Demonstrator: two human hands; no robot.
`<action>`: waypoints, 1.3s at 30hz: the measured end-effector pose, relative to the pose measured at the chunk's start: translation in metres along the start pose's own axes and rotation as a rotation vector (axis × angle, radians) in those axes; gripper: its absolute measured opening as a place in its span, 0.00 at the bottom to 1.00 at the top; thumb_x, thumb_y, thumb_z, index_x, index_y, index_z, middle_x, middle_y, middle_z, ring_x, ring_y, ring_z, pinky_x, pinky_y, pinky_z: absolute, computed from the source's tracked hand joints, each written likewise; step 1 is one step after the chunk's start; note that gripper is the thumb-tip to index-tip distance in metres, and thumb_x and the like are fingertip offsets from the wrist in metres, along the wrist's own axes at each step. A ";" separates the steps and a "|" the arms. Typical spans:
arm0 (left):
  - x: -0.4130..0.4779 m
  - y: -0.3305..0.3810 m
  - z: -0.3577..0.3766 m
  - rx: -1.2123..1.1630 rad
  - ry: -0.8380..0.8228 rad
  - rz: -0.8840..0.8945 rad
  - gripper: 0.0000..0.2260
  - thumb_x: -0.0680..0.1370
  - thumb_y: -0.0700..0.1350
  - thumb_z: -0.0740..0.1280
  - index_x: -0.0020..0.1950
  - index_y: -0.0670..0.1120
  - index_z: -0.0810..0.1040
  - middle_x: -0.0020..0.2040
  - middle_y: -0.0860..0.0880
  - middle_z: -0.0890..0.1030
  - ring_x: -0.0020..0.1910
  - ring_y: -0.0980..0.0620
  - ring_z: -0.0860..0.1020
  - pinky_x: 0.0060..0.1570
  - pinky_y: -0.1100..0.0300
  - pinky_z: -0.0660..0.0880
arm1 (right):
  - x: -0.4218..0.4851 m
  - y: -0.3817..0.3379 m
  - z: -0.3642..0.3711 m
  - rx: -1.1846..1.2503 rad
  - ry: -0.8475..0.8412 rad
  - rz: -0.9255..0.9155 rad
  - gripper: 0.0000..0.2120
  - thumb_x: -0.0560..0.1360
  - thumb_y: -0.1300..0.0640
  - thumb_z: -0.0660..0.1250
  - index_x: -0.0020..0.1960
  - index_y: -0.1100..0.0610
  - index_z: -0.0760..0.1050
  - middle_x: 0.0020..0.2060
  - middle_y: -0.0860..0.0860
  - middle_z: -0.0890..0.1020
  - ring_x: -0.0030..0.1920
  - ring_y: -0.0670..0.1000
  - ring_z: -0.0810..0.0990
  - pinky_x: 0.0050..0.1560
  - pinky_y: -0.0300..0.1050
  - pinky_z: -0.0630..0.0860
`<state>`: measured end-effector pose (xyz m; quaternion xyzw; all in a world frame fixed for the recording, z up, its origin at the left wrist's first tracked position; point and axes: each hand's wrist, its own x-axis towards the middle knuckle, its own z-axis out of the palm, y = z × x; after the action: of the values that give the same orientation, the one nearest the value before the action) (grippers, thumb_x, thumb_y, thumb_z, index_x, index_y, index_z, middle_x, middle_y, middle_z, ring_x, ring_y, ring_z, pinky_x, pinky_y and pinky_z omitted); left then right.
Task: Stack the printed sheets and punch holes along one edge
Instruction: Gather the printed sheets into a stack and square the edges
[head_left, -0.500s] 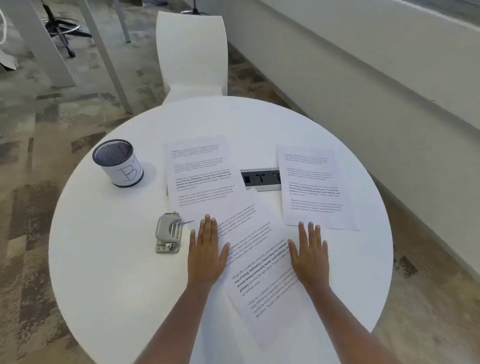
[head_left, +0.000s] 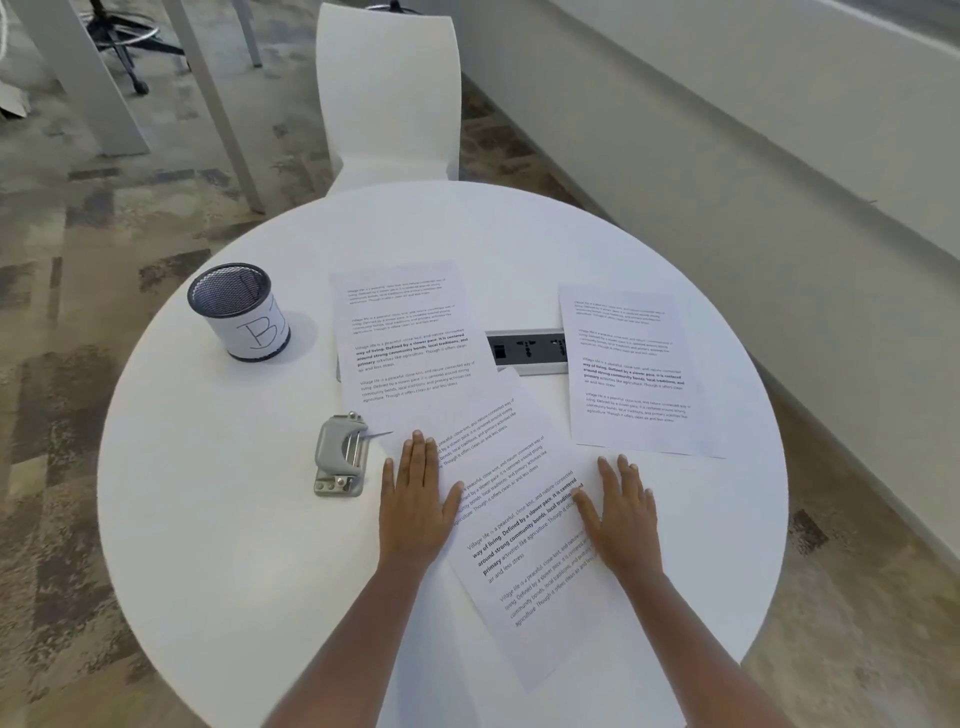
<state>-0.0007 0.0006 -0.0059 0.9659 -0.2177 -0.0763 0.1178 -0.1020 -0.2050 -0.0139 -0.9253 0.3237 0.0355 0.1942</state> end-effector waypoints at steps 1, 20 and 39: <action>0.000 0.000 -0.001 -0.002 -0.018 -0.004 0.29 0.75 0.55 0.51 0.61 0.35 0.76 0.62 0.37 0.78 0.59 0.41 0.79 0.54 0.40 0.76 | 0.000 0.000 -0.002 0.005 -0.007 -0.006 0.30 0.77 0.45 0.58 0.73 0.57 0.55 0.75 0.56 0.55 0.75 0.55 0.51 0.74 0.52 0.50; 0.002 0.005 0.002 -0.027 -0.030 -0.078 0.36 0.80 0.56 0.36 0.62 0.35 0.75 0.62 0.36 0.78 0.59 0.39 0.78 0.55 0.40 0.75 | 0.033 -0.001 -0.039 0.384 -0.210 0.058 0.04 0.72 0.59 0.67 0.44 0.57 0.71 0.42 0.53 0.79 0.44 0.54 0.76 0.43 0.45 0.69; 0.040 0.065 0.011 -0.183 0.034 -0.143 0.26 0.81 0.52 0.48 0.74 0.37 0.56 0.74 0.36 0.61 0.74 0.41 0.59 0.73 0.49 0.57 | 0.096 0.048 -0.067 0.670 0.008 0.203 0.10 0.76 0.60 0.61 0.55 0.63 0.74 0.52 0.60 0.80 0.53 0.60 0.77 0.55 0.54 0.72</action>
<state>0.0063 -0.0761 -0.0035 0.9653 -0.1382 -0.0879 0.2036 -0.0596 -0.3206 0.0133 -0.7734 0.4087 -0.0571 0.4812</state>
